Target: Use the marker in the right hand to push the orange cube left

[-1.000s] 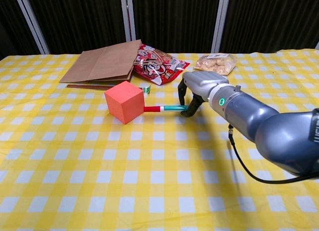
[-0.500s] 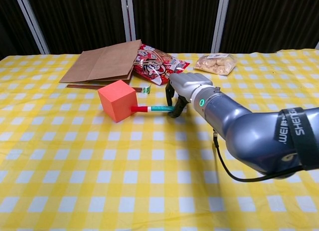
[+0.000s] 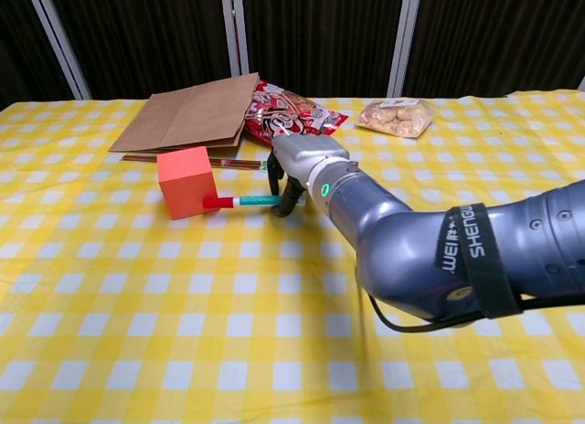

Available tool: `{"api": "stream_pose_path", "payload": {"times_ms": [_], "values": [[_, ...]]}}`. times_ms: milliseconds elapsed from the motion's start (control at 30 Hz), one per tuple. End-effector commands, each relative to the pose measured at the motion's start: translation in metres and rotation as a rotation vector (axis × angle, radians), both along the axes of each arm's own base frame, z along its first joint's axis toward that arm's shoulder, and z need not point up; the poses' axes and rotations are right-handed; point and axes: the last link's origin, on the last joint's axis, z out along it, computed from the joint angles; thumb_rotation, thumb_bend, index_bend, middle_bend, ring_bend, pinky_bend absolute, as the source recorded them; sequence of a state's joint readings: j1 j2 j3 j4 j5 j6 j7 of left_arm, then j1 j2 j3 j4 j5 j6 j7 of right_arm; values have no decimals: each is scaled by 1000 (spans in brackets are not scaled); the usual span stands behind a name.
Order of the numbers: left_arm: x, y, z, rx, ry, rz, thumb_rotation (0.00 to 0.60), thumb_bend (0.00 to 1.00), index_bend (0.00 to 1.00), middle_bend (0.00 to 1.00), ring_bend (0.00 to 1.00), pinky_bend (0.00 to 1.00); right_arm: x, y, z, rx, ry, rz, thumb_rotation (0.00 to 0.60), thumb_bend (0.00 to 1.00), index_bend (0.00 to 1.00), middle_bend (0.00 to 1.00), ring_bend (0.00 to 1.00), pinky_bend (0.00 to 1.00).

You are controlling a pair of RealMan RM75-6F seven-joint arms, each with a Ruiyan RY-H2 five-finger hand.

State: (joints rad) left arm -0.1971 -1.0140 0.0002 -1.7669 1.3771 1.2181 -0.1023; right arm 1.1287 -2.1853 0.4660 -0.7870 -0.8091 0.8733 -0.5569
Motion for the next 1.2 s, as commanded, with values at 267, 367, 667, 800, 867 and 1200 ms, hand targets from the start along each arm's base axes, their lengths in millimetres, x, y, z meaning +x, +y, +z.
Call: {"api": "stream_pose_path", "payload": {"times_ms": [267,367,667,800,867,1200], "values": [[-3,-2,4,5,-2,12,600,34,2,0,0,43,23,4,-17,23,-13,37,600,557,707,321,184,238],[-4,-2,5,9,-3,16,600,33,3,0,0,43,26,4,-18,23,-21,43,600,558,706,321,185,238],[-4,-3,5,6,-3,15,600,34,5,0,0,43,17,0,-9,-21,-6,43,600,558,707,321,186,238],[-4,-3,5,1,-1,12,600,34,5,0,0,43,5,-5,4,-57,6,31,600,559,707,321,186,238],[-4,-3,4,0,3,10,600,34,5,0,0,44,-3,-7,11,-73,11,24,600,559,707,321,186,238],[-3,-3,3,-1,15,7,600,34,9,0,0,43,-63,-5,59,-135,78,13,600,559,707,321,186,238]]}}
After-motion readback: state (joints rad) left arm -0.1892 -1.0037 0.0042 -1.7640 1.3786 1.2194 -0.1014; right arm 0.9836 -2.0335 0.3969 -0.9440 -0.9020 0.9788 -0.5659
